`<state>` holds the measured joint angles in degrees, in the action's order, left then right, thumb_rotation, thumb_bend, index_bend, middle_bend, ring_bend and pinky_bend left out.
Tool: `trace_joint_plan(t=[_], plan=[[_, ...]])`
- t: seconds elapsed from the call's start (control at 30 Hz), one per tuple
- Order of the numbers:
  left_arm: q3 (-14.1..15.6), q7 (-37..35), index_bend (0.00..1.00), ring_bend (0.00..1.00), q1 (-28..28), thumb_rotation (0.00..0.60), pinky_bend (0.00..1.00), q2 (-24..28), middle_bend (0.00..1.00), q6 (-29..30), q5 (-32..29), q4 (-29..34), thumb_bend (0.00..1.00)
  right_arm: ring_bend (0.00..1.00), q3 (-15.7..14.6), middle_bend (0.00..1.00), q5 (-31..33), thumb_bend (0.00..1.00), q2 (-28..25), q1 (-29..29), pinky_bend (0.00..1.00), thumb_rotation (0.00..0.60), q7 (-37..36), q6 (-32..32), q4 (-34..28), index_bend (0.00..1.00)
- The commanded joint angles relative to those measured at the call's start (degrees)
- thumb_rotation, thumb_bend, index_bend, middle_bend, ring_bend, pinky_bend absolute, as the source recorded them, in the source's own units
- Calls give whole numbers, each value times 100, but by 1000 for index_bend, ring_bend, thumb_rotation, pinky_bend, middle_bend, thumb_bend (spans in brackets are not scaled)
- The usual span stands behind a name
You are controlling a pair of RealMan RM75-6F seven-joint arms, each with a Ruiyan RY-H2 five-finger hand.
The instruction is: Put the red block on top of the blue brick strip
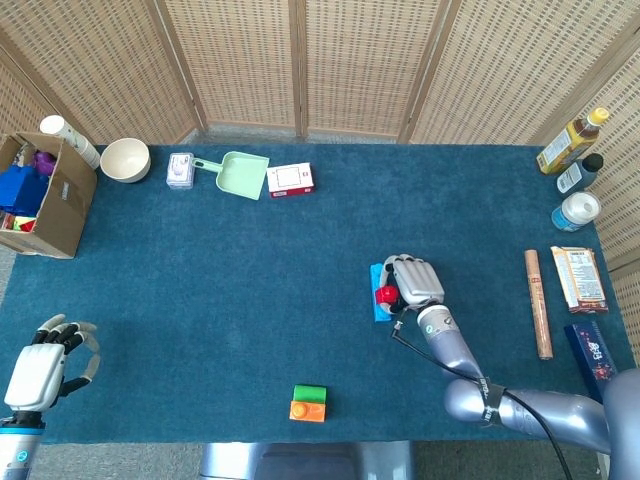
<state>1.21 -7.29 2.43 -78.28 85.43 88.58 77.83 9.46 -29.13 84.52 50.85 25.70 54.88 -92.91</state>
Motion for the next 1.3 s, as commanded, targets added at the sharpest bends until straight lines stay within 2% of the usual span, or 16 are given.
trace_joint_plan(t=[0.03,0.13,0.23,0.4,0.6,0.77,0.97,1.07,1.13,1.3], plan=[[2,0,516,308,0,600,152,-2,359,1,4,-4,467,149,-5,240,-11,238,-8,-9,224,600,6,-3,-10,299],[2,-2,515,309,-1,600,153,-3,359,6,7,-6,468,145,-2,229,-16,238,-17,-24,223,599,-6,-13,-24,226],[-1,-3,515,308,-4,600,153,-1,359,18,8,-3,467,142,8,221,-42,238,-34,-42,223,589,-26,-9,-47,197],[-1,5,516,308,-4,600,153,7,359,23,12,10,469,138,65,219,-108,239,-115,-92,223,573,-108,26,-151,194],[1,23,515,308,-6,600,153,17,359,36,23,34,467,137,302,219,-285,238,-397,-242,223,569,-454,143,-482,194],[6,47,516,308,-7,600,153,34,359,44,33,69,467,131,482,219,-866,236,-517,-503,223,518,-1027,304,-649,216],[9,110,515,308,2,600,153,60,359,30,38,118,467,68,380,218,-1933,215,-435,-824,152,404,-1561,558,-709,247],[10,131,515,308,11,600,153,65,359,18,41,144,467,34,234,214,-2446,187,-392,-913,112,325,-1721,543,-669,267],[9,148,516,308,12,600,153,69,359,16,37,162,467,18,139,207,-2720,167,-373,-943,99,247,-1813,471,-622,285],[11,165,515,308,-1,600,154,107,359,17,17,203,467,0,-105,183,-3210,120,-289,-955,63,135,-1915,222,-407,298]])
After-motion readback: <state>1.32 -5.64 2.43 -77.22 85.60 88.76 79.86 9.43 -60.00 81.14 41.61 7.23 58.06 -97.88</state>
